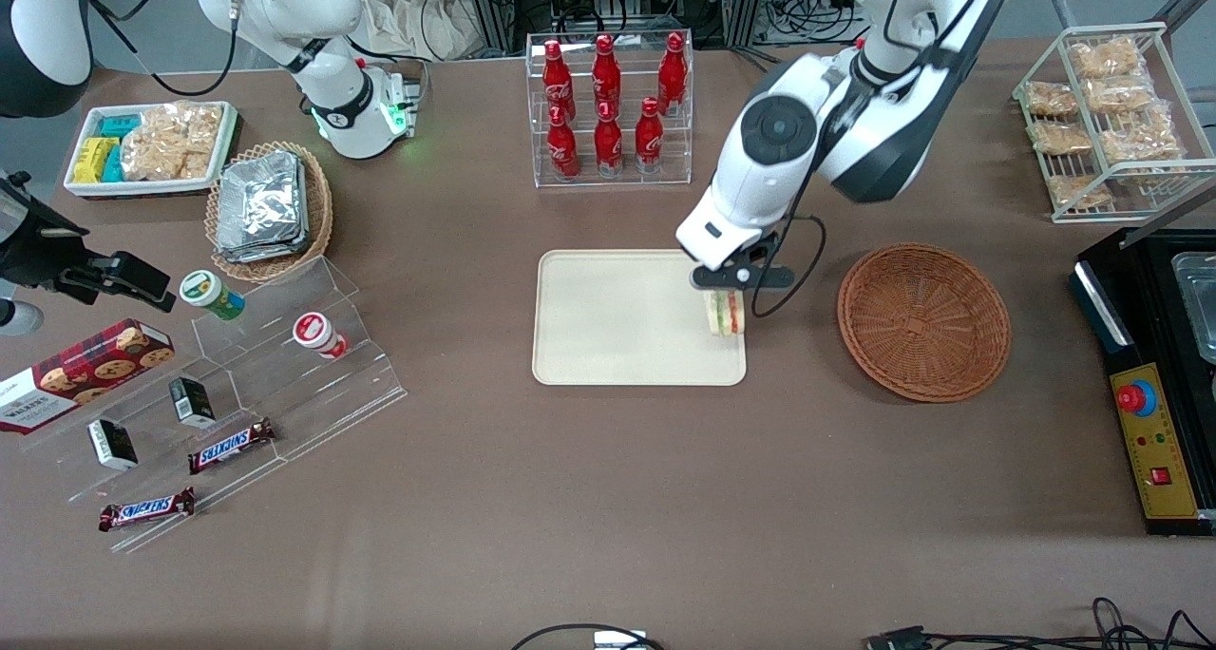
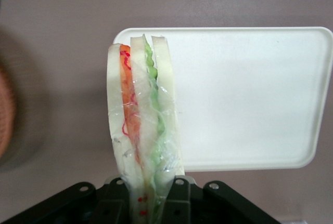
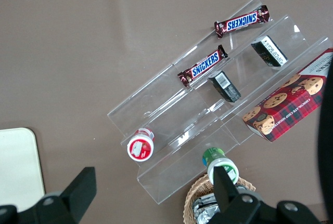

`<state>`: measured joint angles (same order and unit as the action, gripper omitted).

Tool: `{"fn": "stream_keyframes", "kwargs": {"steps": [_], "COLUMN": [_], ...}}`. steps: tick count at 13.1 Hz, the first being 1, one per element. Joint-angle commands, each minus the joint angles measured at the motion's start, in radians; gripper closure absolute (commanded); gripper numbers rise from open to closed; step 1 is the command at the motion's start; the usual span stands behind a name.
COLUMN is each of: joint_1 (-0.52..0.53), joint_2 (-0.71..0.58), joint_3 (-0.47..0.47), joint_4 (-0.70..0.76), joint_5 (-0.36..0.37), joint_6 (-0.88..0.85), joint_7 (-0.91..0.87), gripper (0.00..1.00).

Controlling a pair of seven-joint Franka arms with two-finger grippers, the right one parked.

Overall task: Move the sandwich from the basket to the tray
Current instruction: 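Carry the sandwich with the left gripper over the white tray, then lower the sandwich onto the tray and open the left gripper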

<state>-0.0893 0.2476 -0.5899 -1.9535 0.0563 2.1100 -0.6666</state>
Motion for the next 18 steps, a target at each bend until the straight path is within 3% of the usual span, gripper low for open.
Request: {"fn": "stream_keyframes", "kwargs": {"steps": [1, 3, 6, 7, 8, 9, 10, 12, 16, 18], "joint_1": [-0.003, -0.003, -0.009, -0.009, -0.007, -0.004, -0.003, -0.004, 0.002, 0.003], "joint_2": [0.114, 0.183, 0.234, 0.239, 0.243, 0.242, 0.234, 0.202, -0.014, -0.085], "joint_3": [-0.001, 0.001, 0.001, 0.004, 0.004, 0.004, 0.004, 0.001, -0.001, 0.005], "joint_4": [0.002, -0.002, -0.016, -0.019, -0.022, -0.024, -0.024, -0.015, 0.042, 0.155], "joint_5": [0.097, 0.173, 0.2, 0.2, 0.2, 0.2, 0.2, 0.198, 0.171, 0.091], "joint_6": [0.086, 0.128, 0.174, 0.186, 0.188, 0.185, 0.176, 0.122, -0.111, -0.273], "joint_7": [-0.031, -0.066, -0.083, -0.084, -0.084, -0.094, -0.114, -0.139, -0.159, -0.16], "gripper": [0.8, 0.79, 0.75, 0.62, 0.43, 0.1, 0.0, 0.0, 0.0, 0.0]}}
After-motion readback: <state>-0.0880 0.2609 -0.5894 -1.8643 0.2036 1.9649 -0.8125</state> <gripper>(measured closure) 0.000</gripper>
